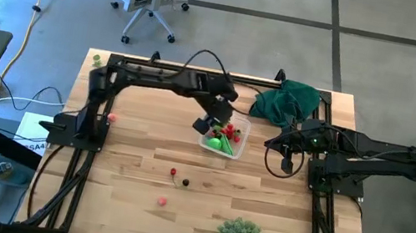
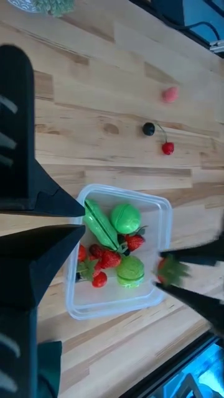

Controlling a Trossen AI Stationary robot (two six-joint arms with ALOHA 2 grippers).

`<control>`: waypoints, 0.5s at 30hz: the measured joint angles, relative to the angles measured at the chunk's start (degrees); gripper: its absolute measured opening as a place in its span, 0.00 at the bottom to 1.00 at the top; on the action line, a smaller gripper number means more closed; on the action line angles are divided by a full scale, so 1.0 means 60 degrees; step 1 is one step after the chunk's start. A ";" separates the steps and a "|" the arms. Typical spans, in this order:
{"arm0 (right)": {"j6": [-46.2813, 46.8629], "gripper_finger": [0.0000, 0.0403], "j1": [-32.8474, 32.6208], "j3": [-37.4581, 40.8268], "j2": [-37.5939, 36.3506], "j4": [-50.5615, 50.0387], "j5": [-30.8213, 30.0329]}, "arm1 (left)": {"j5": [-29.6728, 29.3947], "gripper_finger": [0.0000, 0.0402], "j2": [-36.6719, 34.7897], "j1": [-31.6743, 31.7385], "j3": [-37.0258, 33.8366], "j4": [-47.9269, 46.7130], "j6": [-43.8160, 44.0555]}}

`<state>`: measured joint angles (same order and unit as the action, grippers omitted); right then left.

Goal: Pick and placing Produce into tupperware
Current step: Put the red strawberry into the transparent bin

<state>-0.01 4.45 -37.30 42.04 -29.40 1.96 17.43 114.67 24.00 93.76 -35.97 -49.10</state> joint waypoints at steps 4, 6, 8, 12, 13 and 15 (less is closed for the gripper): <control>0.0001 0.06 -0.0001 -0.0003 -0.0003 0.0017 0.0003 | -0.0008 0.38 0.0523 0.0001 0.0064 -0.0120 -0.0014; -0.0003 0.06 0.0001 -0.0001 0.0001 -0.0009 0.0001 | 0.0012 0.36 0.0753 -0.0006 0.0072 -0.0085 -0.0015; 0.0000 0.06 -0.0001 -0.0002 -0.0003 0.0002 0.0000 | 0.0068 0.35 0.0915 -0.0068 0.0061 -0.0200 -0.0011; -0.0003 0.06 0.0003 -0.0003 -0.0003 -0.0001 0.0000 | 0.0103 0.35 0.1109 -0.0090 0.0062 -0.0334 0.0015; 0.0001 0.06 0.0003 0.0001 0.0001 -0.0004 -0.0001 | 0.0105 0.35 0.1187 -0.0090 0.0068 -0.0350 0.0015; -0.0003 0.06 0.0001 -0.0003 0.0000 0.0002 0.0002 | 0.0100 0.37 0.1292 -0.0079 0.0060 -0.0565 0.0018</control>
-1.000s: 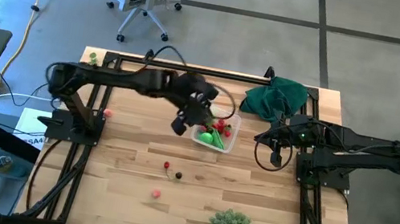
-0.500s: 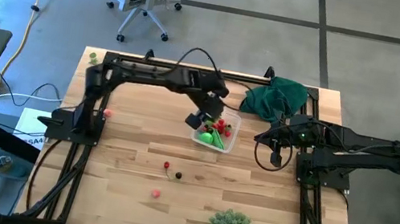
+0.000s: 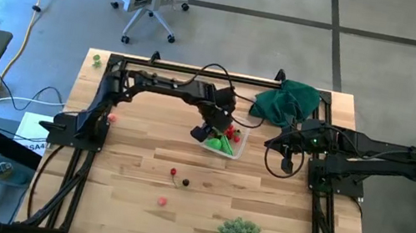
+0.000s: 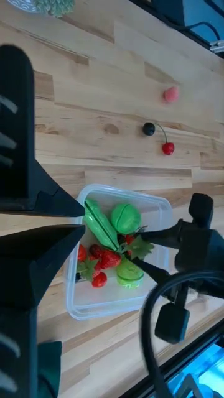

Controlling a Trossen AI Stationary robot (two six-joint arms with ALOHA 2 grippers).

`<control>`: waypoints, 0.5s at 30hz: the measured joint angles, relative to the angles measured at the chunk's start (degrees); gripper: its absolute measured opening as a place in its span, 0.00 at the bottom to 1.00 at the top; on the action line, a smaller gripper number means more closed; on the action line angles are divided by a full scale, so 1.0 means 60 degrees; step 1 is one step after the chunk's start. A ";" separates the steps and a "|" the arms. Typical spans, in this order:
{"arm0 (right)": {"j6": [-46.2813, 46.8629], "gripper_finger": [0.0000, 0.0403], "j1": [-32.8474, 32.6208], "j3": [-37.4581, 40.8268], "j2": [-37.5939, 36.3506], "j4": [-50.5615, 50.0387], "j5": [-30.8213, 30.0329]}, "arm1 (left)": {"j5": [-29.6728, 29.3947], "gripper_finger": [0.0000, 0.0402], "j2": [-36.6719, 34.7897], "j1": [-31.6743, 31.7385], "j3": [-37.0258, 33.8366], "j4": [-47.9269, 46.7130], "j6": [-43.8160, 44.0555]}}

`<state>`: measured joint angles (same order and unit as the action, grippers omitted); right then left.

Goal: Pick and placing Produce into tupperware
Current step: Put the red strawberry into the transparent bin

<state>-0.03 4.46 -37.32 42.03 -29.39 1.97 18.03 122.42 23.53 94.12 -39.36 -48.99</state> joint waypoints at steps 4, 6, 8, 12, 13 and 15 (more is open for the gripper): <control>0.0003 0.06 0.0002 0.0000 0.0001 0.0004 0.0001 | -0.0085 0.38 0.0104 -0.0003 0.0001 -0.0029 0.0000; 0.0000 0.06 0.0002 0.0000 0.0001 0.0000 -0.0002 | -0.0104 0.38 0.0104 -0.0003 0.0001 0.0012 -0.0008; 0.0001 0.06 0.0002 0.0000 -0.0002 0.0005 0.0000 | -0.0104 0.37 0.0104 -0.0007 0.0001 0.0008 -0.0011; 0.0002 0.06 0.0001 0.0004 -0.0001 0.0004 -0.0001 | -0.0108 0.36 0.0104 -0.0007 0.0001 0.0017 -0.0004; 0.0004 0.06 0.0002 0.0003 0.0001 0.0004 0.0001 | -0.0108 0.36 0.0104 -0.0007 0.0001 0.0022 -0.0004; 0.0000 0.06 -0.0001 0.0004 -0.0002 0.0007 -0.0002 | -0.0108 0.37 0.0104 -0.0039 0.0001 0.0042 -0.0003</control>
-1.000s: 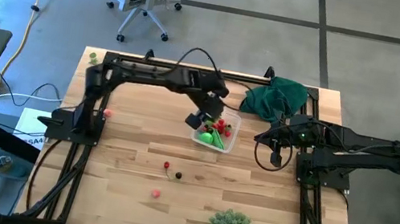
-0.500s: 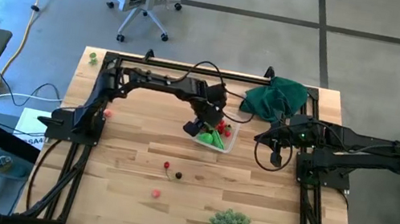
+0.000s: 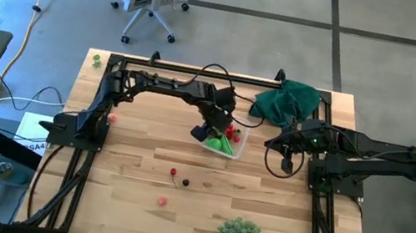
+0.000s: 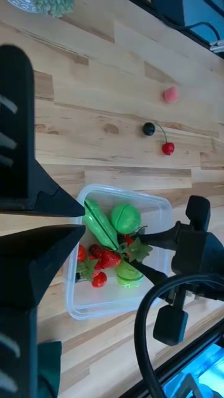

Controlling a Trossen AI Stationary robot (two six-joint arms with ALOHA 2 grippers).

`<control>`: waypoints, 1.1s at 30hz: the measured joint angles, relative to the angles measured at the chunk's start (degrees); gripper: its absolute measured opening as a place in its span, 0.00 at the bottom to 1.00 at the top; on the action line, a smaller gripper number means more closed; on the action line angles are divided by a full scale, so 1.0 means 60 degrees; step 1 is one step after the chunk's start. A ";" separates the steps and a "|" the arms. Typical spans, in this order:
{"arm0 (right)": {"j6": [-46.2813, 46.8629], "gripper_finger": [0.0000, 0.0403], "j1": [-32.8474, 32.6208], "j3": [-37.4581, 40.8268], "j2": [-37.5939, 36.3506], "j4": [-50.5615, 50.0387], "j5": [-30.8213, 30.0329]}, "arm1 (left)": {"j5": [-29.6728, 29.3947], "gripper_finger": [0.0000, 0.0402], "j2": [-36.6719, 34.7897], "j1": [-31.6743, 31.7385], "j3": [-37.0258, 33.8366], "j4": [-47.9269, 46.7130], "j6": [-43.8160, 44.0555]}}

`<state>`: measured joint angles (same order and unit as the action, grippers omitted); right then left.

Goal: Pick and placing Produce into tupperware
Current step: Put the red strawberry into the transparent bin, then put the pink peach into the transparent bin

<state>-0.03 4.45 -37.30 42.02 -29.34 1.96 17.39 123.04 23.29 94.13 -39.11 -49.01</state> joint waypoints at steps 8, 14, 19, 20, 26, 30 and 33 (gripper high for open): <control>0.0000 0.06 0.0004 0.0000 0.0004 0.0000 0.0004 | -0.0054 0.47 0.0000 -0.0217 0.0000 0.0053 -0.0102; 0.0003 0.06 0.0003 -0.0002 0.0003 0.0000 0.0002 | -0.1200 0.57 -0.0004 -0.0477 0.0000 0.0041 -0.0102; 0.0002 0.06 0.0004 -0.0002 0.0001 0.0000 0.0001 | -0.1276 0.60 -0.0223 -0.0537 0.0085 -0.0218 0.0010; 0.0001 0.06 0.0002 -0.0002 0.0000 0.0000 0.0002 | -0.1268 0.60 -0.0245 -0.0536 0.0199 -0.0479 0.0034; 0.0000 0.06 0.0000 -0.0004 0.0004 0.0000 0.0003 | -0.1300 0.55 -0.0277 -0.0511 0.1654 -0.2251 0.0503; 0.0001 0.06 0.0004 -0.0001 0.0000 0.0003 0.0001 | -0.1302 0.51 -0.0288 -0.0511 0.2759 -0.3865 0.0526; 0.0003 0.06 0.0002 -0.0003 0.0001 0.0001 0.0002 | -0.1304 0.49 -0.0296 -0.0511 0.3632 -0.5699 0.0390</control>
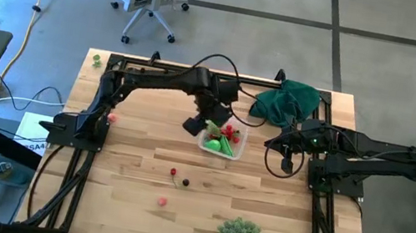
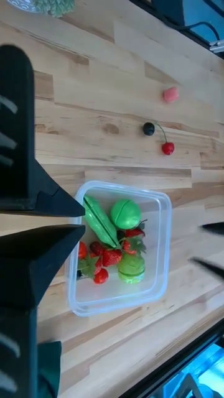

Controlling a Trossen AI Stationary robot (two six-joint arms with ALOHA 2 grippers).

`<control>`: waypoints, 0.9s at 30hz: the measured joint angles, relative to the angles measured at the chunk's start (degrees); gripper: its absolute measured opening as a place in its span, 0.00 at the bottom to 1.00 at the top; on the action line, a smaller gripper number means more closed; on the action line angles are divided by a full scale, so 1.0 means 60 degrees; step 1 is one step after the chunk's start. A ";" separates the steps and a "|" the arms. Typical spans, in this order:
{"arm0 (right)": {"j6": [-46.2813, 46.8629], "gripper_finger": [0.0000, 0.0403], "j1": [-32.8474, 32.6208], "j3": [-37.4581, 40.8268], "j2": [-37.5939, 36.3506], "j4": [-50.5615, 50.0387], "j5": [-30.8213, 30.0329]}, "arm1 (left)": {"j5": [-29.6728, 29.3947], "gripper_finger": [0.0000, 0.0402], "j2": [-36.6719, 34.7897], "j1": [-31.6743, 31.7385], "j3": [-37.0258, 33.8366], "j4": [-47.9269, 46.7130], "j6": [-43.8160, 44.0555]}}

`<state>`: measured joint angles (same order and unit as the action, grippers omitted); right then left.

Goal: Pick and placing Produce into tupperware
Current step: Put the pink peach into the transparent bin

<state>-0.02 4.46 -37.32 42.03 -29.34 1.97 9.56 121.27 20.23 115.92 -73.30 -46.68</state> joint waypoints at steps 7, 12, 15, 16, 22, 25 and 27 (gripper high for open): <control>0.0001 0.06 0.0001 0.0003 -0.0001 -0.0001 -0.0002 | 0.0002 0.44 -0.0155 -0.0016 0.0552 -0.2819 0.0607; -0.0002 0.06 0.0001 0.0003 0.0002 -0.0005 -0.0002 | 0.0268 0.41 -0.0507 -0.0307 -0.0160 -0.2765 0.0827; 0.0000 0.06 -0.0002 0.0000 0.0001 -0.0001 0.0001 | 0.0306 0.40 -0.0901 -0.0570 -0.0920 -0.2745 0.0831; 0.0000 0.06 -0.0001 0.0001 0.0002 -0.0003 -0.0002 | 0.0308 0.39 -0.1096 -0.0677 -0.1265 -0.2707 0.0862; -0.0002 0.06 0.0001 0.0000 -0.0001 -0.0005 -0.0002 | 0.0300 0.37 -0.2985 -0.1450 -0.4157 -0.1140 0.1509; -0.0003 0.06 -0.0002 0.0000 -0.0001 -0.0001 -0.0002 | -0.0177 0.35 -0.4271 -0.1679 -0.5810 -0.0074 0.2412; -0.0003 0.06 -0.0001 0.0003 0.0002 -0.0005 -0.0001 | -0.1076 0.35 -0.5069 -0.1710 -0.6769 0.0470 0.3289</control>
<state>-0.03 4.45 -37.30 42.04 -29.36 1.96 3.11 90.85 9.97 75.31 -70.48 -26.94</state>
